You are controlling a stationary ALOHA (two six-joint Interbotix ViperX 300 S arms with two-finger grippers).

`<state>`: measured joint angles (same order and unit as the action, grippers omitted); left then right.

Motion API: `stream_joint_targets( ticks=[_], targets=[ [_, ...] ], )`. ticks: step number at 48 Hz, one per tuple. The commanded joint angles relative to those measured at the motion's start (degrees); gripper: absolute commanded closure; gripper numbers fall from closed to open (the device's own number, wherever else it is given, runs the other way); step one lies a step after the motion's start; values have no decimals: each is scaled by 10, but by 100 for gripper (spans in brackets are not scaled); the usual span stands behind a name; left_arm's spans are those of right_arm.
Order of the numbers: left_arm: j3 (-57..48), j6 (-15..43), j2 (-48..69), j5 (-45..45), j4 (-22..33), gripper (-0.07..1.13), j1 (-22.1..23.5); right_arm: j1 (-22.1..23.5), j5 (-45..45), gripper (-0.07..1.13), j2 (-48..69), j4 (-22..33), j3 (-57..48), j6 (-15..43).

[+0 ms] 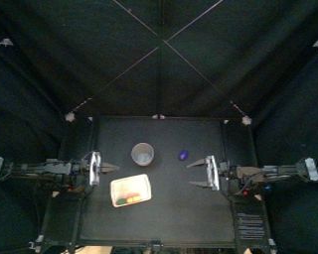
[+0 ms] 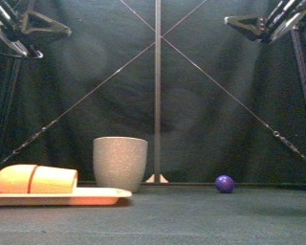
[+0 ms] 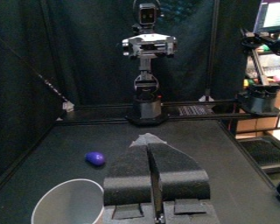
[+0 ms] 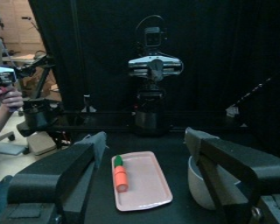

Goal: Pick the carrot then place it on the pink plate
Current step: Drop carrot on the pink plate and return to neutral

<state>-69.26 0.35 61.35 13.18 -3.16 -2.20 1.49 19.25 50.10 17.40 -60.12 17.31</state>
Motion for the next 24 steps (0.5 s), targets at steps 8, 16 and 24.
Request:
stream_joint_targets(
  ticks=[8,16,24],
  targets=[
    [11,1,0,6,-2,107,-1,18,3,1,4,-2,-4,1],
    [12,1,0,8,-2,107,0,25,4,1,5,3,-8,0],
    [12,1,0,10,-2,107,0,33,4,1,8,4,-19,-1]
  ],
)
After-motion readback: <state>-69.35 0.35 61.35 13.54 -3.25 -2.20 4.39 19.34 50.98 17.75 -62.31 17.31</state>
